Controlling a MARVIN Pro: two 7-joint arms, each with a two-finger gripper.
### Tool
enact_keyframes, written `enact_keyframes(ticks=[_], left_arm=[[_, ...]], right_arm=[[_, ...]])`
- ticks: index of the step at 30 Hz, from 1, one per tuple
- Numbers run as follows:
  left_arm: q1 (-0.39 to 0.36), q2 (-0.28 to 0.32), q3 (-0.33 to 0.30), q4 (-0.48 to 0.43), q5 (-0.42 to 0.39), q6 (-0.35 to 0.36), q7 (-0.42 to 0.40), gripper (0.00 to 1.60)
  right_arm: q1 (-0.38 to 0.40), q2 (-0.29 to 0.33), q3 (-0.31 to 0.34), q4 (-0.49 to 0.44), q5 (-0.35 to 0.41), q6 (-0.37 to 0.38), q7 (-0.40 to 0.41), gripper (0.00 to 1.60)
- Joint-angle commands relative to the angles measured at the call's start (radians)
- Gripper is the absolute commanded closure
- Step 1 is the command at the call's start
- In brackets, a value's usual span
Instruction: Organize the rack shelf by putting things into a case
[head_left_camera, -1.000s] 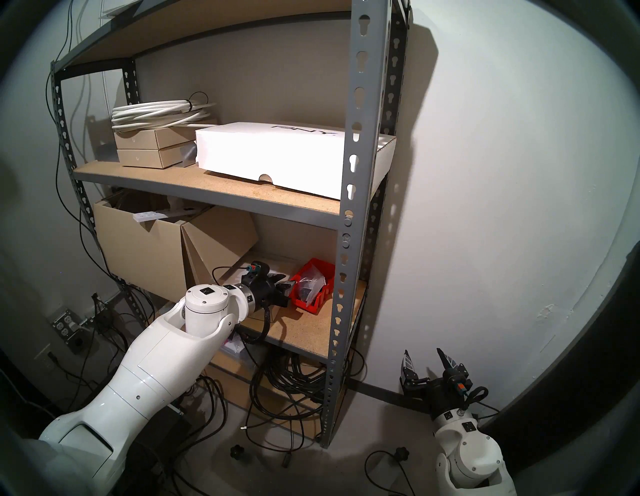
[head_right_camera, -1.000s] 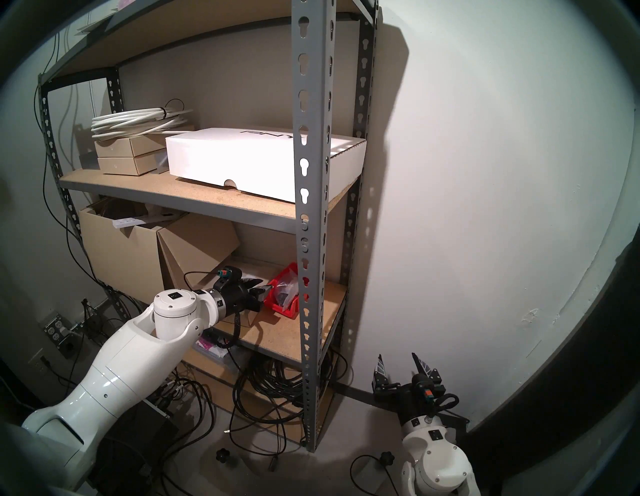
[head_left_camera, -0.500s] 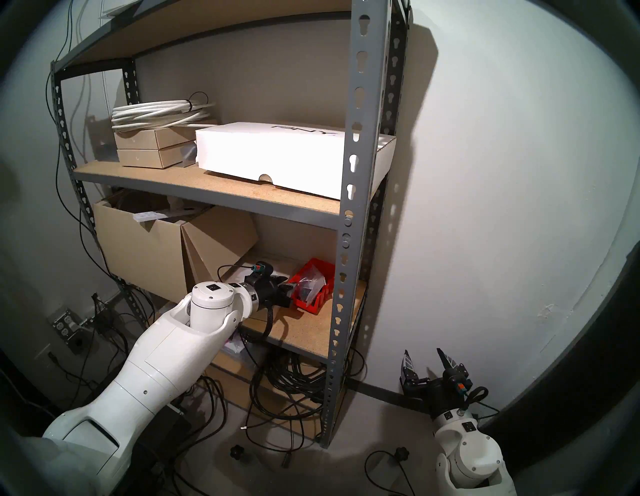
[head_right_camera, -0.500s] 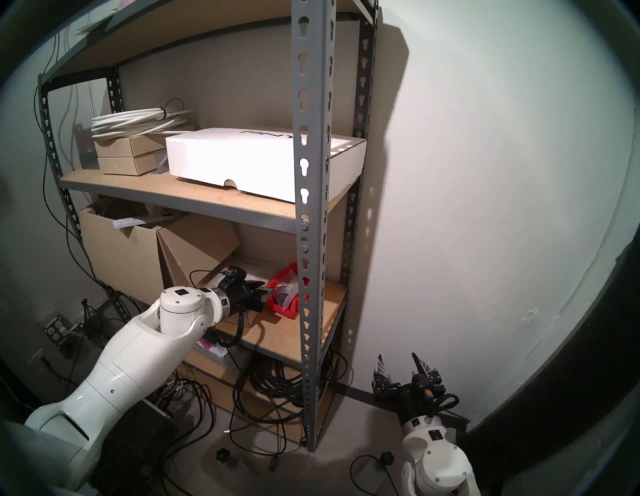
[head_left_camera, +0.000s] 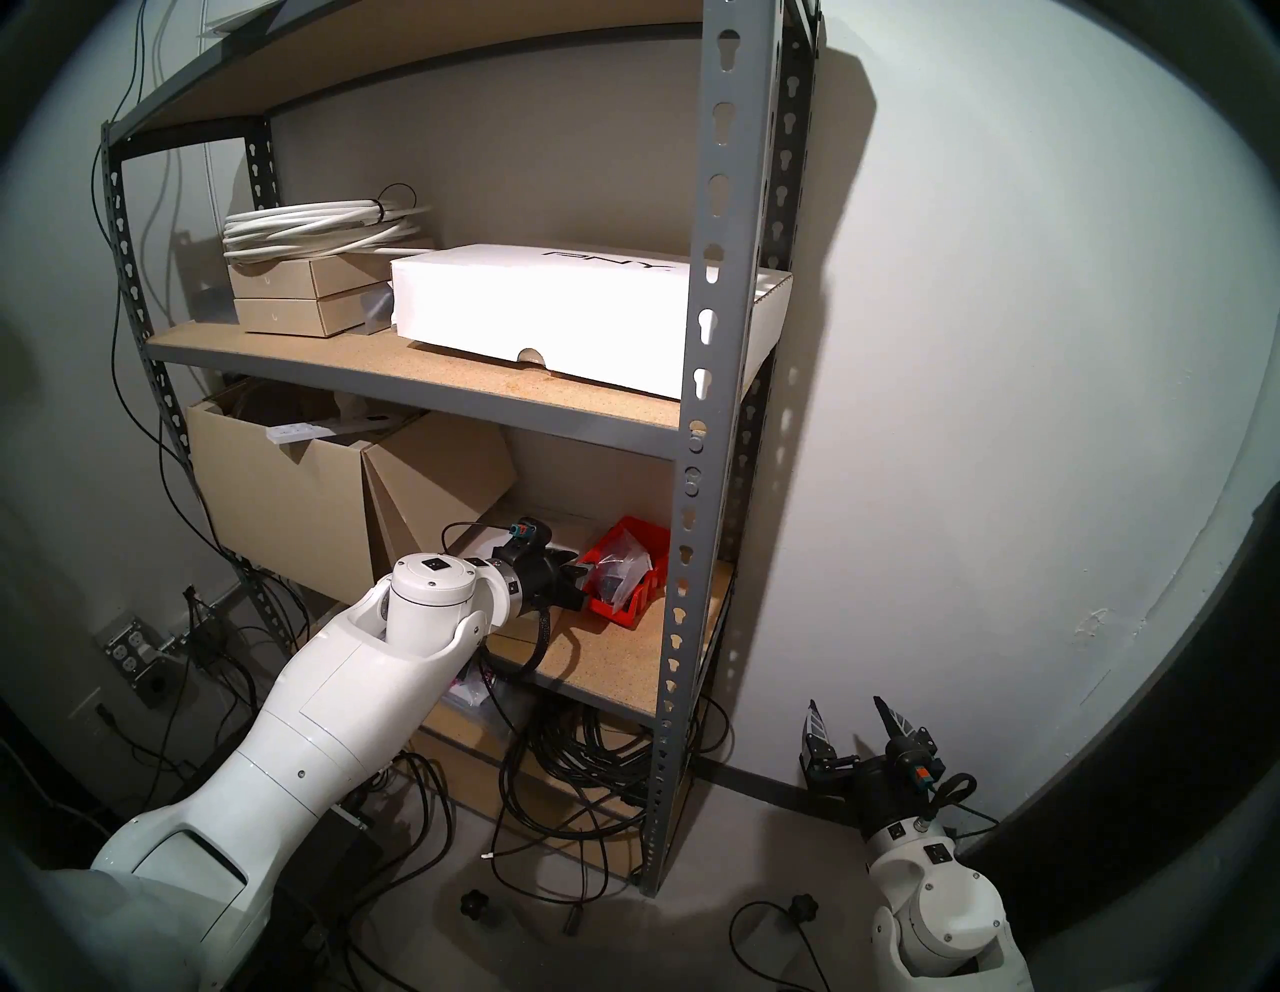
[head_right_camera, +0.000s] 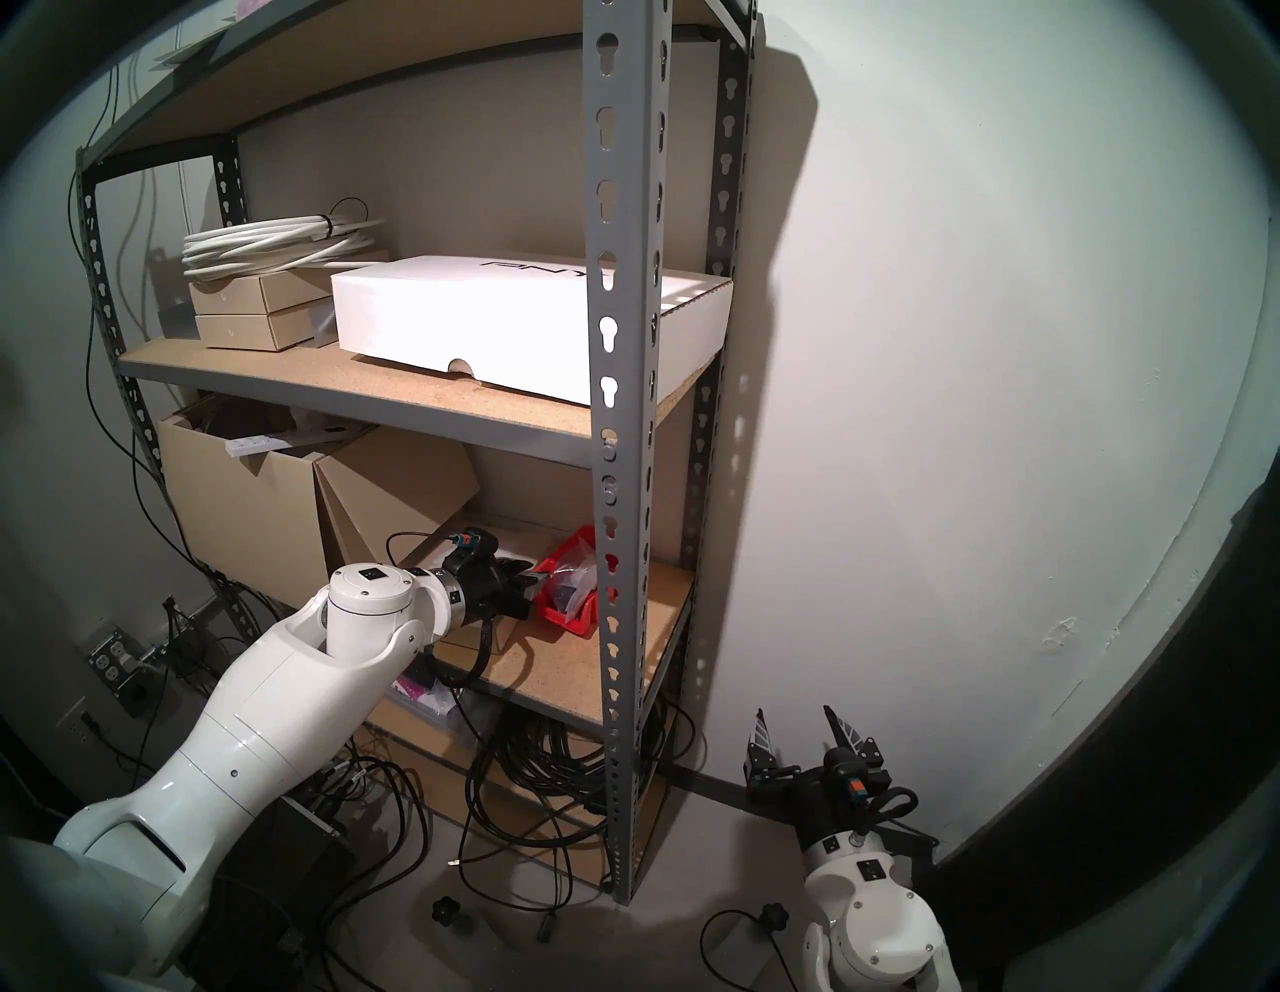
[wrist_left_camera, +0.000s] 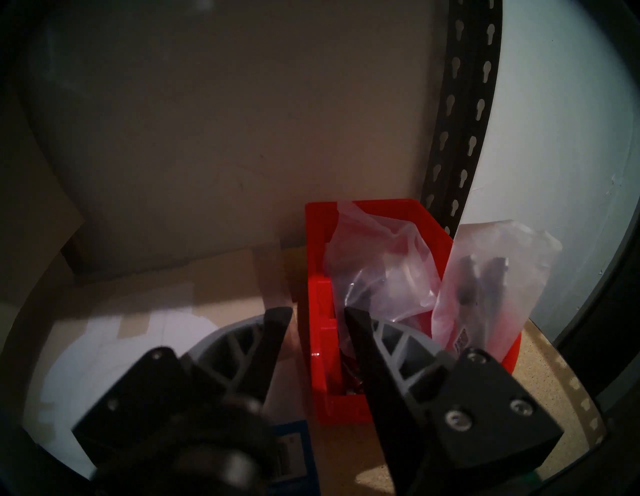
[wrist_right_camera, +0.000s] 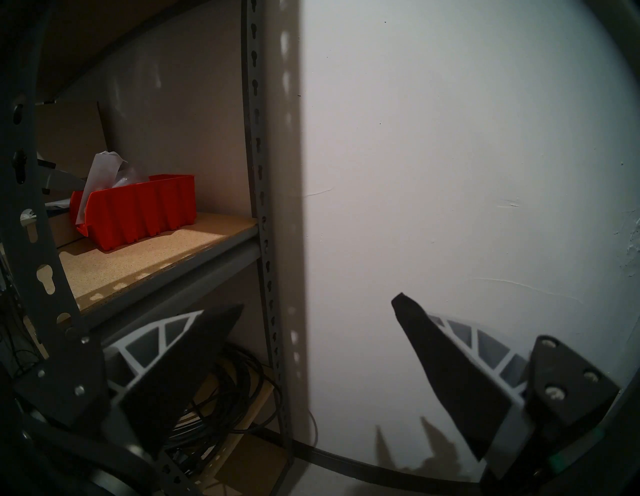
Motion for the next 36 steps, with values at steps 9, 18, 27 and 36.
enact_keyframes(ticks=[9,18,27,36], left_arm=[[-0.057,-0.024,0.003,0.011,0.016,0.013,-0.021,0.72],[-0.068,-0.040,0.009,0.029,0.034,0.032,-0.029,0.73],[-0.075,-0.053,0.012,0.054,0.051,0.031,-0.038,0.75],[-0.083,-0.064,0.010,0.064,0.063,0.040,-0.045,0.93]], right_arm=[[0.001,0.000,0.000,-0.021,0.000,-0.002,0.000,0.00],[0.001,0.000,0.000,-0.021,0.000,-0.002,0.000,0.00],[0.001,0.000,0.000,-0.021,0.000,-0.002,0.000,0.00],[0.001,0.000,0.000,-0.021,0.000,-0.002,0.000,0.00]])
